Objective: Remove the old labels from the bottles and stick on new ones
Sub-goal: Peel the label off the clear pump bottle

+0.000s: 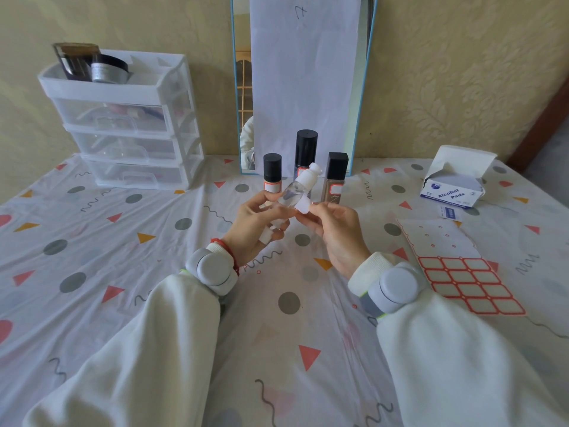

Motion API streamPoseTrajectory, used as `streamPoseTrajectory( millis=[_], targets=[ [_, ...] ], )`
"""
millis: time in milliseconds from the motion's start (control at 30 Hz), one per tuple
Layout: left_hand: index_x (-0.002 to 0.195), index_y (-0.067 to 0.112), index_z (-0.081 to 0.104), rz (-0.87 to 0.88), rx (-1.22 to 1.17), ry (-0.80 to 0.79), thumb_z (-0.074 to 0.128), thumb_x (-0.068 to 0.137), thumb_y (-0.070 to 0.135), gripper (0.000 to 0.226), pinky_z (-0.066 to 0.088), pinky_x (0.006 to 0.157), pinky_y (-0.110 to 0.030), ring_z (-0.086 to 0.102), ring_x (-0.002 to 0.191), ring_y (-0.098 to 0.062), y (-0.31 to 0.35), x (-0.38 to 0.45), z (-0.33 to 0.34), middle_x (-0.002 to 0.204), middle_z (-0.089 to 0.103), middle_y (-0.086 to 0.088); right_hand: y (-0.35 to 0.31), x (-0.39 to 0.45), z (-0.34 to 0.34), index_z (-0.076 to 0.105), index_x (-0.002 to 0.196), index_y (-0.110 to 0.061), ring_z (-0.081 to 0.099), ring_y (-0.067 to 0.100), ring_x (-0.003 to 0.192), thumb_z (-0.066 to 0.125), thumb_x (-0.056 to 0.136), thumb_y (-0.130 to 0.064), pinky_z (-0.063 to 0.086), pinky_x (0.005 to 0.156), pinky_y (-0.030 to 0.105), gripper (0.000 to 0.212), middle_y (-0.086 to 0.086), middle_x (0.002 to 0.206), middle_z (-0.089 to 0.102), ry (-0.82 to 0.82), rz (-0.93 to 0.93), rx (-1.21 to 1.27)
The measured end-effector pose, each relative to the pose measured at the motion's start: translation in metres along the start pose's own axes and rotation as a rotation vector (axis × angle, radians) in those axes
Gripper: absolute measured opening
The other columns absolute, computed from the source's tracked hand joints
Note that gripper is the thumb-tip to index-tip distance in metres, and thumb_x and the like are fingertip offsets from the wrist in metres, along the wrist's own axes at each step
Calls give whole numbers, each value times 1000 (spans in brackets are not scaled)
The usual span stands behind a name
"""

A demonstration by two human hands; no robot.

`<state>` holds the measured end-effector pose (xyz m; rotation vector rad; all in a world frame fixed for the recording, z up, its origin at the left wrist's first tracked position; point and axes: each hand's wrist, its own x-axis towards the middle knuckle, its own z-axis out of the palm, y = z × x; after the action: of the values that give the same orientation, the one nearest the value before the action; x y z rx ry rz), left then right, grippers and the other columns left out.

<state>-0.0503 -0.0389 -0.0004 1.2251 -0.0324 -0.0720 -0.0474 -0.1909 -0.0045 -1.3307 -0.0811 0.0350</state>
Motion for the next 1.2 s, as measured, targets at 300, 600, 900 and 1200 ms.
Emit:
streamPoseTrajectory(
  millis=[300,600,900,1200],
  targets=[
    [69,24,72,-15,-18,-34,60,83,-7,36,40,43,-19,52,55,-18,2,0,0,78,64,-9,1,0,1,69,93,-4,72,15,90,58,92,-11,55,91,34,13,5,98,74,13,9,-10],
    [71,21,72,-3,-24,-54,64,80,-2,26,41,43,-20,53,55,-17,0,1,-2,75,64,-7,-1,-2,2,71,84,-7,72,14,90,57,92,-9,54,92,35,16,1,90,76,-1,-17,9],
    [68,21,72,-3,-34,-49,56,87,-3,35,41,44,-20,53,55,-18,-2,4,-4,72,65,-6,0,-3,1,71,84,-9,72,16,91,57,92,-11,52,95,38,16,0,91,76,-13,-26,9],
    [83,10,75,25,88,14,64,87,8,11,48,49,-23,58,56,-15,-3,4,-5,78,68,-7,3,-2,1,72,88,-8,71,18,95,58,92,-13,50,98,41,15,1,93,76,8,-36,-15]
  ],
)
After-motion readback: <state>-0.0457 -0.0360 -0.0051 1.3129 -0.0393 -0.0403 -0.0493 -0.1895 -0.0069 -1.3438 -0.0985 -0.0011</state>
